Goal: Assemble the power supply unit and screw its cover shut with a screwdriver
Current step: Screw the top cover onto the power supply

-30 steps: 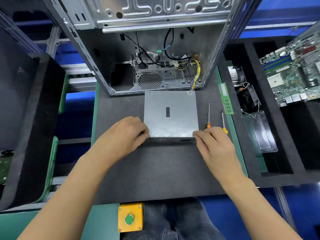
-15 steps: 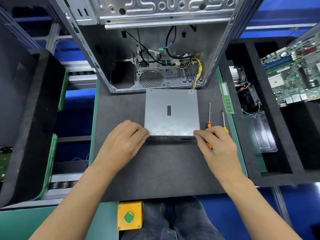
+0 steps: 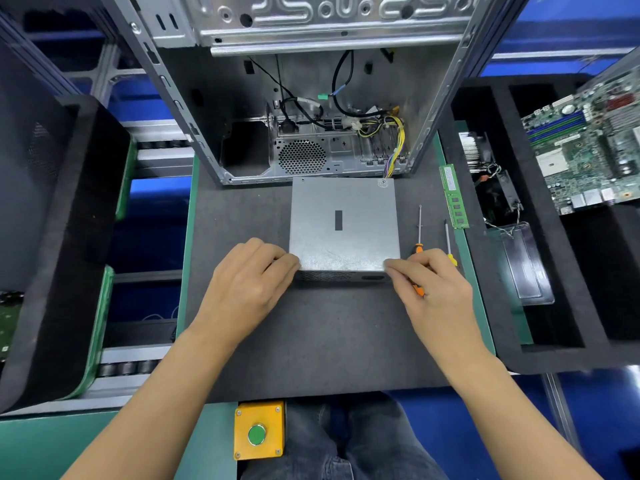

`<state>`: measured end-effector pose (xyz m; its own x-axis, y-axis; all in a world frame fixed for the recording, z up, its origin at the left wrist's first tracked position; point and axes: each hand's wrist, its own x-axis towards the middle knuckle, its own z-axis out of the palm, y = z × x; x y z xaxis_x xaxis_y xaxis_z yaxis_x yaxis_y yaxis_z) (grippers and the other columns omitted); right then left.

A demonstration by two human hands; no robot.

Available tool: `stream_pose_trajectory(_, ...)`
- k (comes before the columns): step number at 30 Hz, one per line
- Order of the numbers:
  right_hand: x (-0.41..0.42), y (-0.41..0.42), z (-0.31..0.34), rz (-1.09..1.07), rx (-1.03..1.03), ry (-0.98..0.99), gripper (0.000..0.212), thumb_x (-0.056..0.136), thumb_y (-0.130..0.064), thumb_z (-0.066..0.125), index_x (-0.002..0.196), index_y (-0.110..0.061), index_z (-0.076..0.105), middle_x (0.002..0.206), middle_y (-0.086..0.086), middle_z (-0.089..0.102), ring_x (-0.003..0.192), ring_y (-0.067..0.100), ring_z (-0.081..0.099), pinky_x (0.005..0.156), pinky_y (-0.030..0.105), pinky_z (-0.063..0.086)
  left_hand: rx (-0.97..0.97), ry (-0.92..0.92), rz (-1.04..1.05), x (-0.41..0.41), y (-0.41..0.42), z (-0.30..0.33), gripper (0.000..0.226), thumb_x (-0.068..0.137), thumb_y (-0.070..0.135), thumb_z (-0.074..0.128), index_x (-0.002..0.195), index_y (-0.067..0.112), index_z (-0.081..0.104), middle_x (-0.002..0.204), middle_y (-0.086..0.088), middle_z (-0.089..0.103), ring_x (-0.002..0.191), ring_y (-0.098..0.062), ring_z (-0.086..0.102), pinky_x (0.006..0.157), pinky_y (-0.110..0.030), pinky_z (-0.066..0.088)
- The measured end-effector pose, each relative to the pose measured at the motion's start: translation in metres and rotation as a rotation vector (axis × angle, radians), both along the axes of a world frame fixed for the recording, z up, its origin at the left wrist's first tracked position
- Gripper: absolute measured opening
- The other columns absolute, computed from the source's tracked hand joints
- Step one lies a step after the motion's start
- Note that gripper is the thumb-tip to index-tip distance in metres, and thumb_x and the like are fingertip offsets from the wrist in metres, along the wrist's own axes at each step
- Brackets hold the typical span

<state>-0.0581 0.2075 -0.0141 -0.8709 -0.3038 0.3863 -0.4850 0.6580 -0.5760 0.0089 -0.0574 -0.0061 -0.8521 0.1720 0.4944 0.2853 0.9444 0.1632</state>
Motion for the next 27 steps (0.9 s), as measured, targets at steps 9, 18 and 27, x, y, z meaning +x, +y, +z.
stream_pose_trajectory(9,-0.002,0.002,0.007,-0.025,-0.053,-0.168,0.011,0.085,-0.011,0.076,0.095,-0.014,0.080,0.085,-0.003,0.058,0.071,-0.003,0.051,0.073,0.004,0.036,-0.003,-0.005,-0.027,0.001,-0.002,0.003,0.015,0.098,0.010,0.065,0.091,0.002,0.076,0.082,-0.010,0.067,0.065,-0.030,0.056,0.056,-0.042,0.046)
stream_pose_trajectory(18,-0.005,0.003,0.015,-0.021,-0.132,-0.316,0.011,0.083,-0.011,0.078,0.092,-0.018,0.080,0.085,-0.005,0.062,0.066,0.002,0.052,0.067,0.004,0.036,0.048,-0.045,-0.030,-0.002,-0.002,0.004,0.013,0.096,0.010,0.067,0.091,0.003,0.075,0.084,-0.010,0.068,0.068,-0.029,0.058,0.057,-0.043,0.049)
stream_pose_trajectory(27,-0.004,0.004,0.011,-0.031,-0.162,-0.366,0.014,0.084,-0.014,0.077,0.093,-0.024,0.079,0.085,-0.012,0.060,0.071,0.005,0.055,0.067,0.005,0.037,0.160,-0.101,-0.026,0.002,-0.006,0.000,0.013,0.096,0.014,0.067,0.095,0.005,0.076,0.089,-0.006,0.068,0.076,-0.025,0.060,0.069,-0.036,0.051)
